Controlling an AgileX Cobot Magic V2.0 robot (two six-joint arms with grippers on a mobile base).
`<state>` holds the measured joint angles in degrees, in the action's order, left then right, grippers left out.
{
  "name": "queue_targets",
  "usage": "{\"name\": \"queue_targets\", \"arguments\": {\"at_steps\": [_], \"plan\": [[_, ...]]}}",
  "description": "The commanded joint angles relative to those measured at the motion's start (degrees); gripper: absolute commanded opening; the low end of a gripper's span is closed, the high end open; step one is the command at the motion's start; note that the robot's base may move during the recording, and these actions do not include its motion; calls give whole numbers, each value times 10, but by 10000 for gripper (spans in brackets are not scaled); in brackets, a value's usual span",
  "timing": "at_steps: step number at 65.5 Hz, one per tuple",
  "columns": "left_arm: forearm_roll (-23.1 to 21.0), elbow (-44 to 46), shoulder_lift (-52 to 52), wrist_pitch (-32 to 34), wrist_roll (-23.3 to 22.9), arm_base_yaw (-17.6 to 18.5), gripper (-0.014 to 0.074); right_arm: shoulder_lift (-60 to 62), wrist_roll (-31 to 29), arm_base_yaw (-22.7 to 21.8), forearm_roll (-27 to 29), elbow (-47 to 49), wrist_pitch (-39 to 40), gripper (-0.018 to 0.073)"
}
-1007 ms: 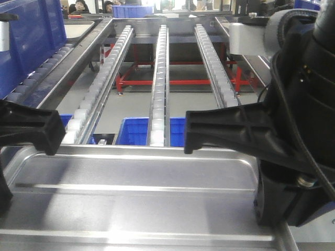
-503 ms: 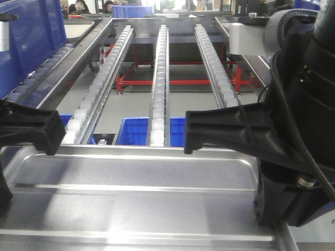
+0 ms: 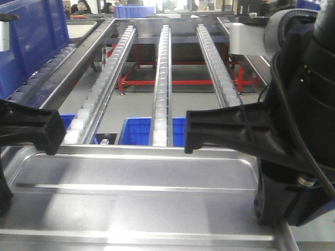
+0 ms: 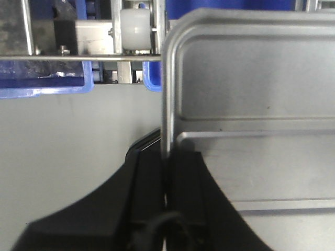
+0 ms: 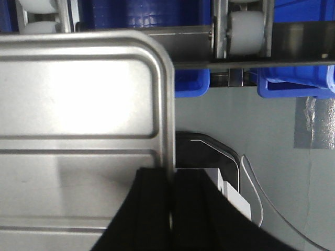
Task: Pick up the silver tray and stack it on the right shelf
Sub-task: 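Hold the tray level in both grippers while the base starts moving, then carry the tray in both grippers while the base turns to another rack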
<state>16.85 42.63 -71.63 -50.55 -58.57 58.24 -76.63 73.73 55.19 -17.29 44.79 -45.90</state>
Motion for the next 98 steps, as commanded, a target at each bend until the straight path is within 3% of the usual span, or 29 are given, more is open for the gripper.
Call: {"name": "queue_targets", "arguments": {"at_steps": [1, 98], "plan": [[-2, 12, 15, 6, 6, 8, -100, 19, 0, 2, -22, 14, 25, 69], [-2, 12, 15, 6, 6, 8, -100, 19, 0, 2, -22, 14, 23, 69]]}}
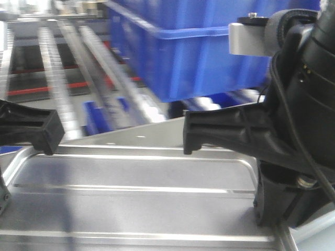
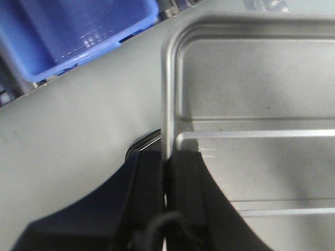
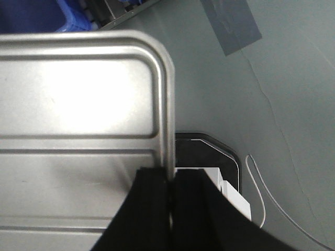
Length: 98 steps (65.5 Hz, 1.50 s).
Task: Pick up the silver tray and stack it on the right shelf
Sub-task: 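Carry the tray in both grippers while the base turns to another rack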
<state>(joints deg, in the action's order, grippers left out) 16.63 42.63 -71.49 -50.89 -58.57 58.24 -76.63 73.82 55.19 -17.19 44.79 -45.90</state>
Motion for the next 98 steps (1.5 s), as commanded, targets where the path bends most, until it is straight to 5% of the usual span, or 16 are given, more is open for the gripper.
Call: {"name": "queue_targets", "arguments": {"at_steps": [1, 98], "plan": [[1, 12, 13, 10, 6, 8, -100, 19, 0, 2, -23, 14, 23, 69], [1, 12, 13, 10, 6, 8, -100, 19, 0, 2, -23, 14, 24, 69]]}}
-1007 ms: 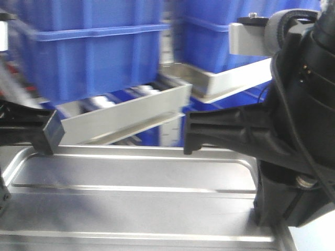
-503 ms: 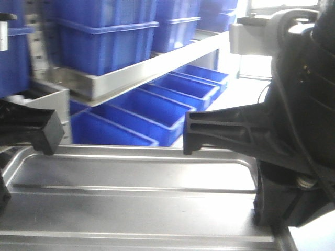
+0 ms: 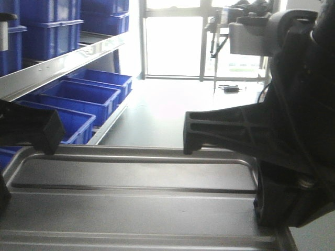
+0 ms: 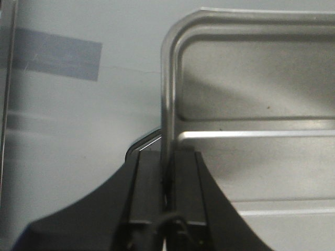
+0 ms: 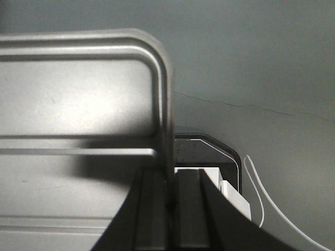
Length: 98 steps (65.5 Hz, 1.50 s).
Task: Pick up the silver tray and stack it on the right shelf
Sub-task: 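Carry the tray in both grippers while the base turns to another rack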
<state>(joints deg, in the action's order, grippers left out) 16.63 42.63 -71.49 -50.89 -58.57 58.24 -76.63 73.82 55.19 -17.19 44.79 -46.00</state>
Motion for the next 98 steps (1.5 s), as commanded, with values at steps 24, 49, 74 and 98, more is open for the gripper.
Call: {"name": "queue_targets", "arguments": {"at_steps": [24, 49, 74, 98], "plan": [[1, 12, 13, 10, 6, 8, -100, 19, 0, 2, -23, 14, 25, 69], [1, 12, 13, 10, 6, 8, -100, 19, 0, 2, -23, 14, 24, 69], [1, 12, 13, 10, 6, 8, -100, 19, 0, 2, -23, 14, 24, 69], [2, 12, 13, 10, 6, 8, -100, 19, 0, 2, -23, 14, 16, 69]]}}
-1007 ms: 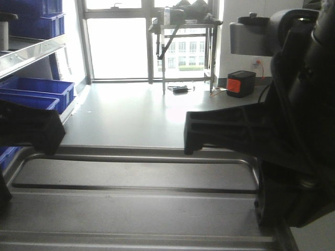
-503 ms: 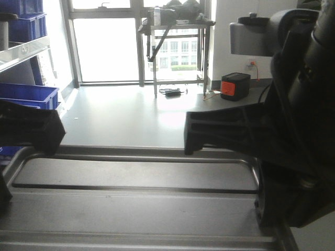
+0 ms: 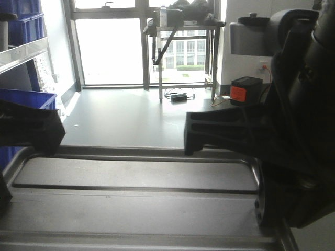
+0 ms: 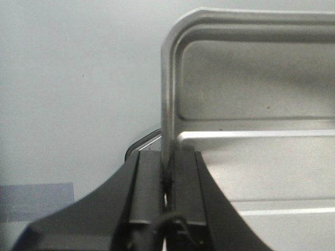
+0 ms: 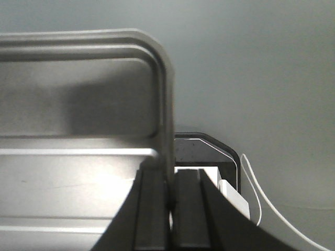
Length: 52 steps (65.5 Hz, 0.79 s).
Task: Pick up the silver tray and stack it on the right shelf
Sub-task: 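Carry the tray in both grippers while the base turns to another rack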
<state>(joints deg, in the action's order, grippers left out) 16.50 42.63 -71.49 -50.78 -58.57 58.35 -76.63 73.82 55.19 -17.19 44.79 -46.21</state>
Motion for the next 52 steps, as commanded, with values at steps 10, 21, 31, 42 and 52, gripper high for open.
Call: {"name": "queue_targets", "arguments": {"at_steps": [10, 21, 31, 42, 52], "plan": [[6, 12, 13, 9, 6, 7, -100, 19, 0, 2, -23, 14, 16, 69], [6, 12, 13, 9, 6, 7, -100, 19, 0, 2, -23, 14, 14, 69], [7, 12, 13, 9, 6, 7, -100, 19, 0, 2, -23, 14, 13, 69], [7, 12, 13, 9, 6, 7, -100, 19, 0, 2, -23, 14, 11, 69], [7, 12, 13, 9, 6, 7, -100, 19, 0, 2, -23, 14, 4, 69]]}}
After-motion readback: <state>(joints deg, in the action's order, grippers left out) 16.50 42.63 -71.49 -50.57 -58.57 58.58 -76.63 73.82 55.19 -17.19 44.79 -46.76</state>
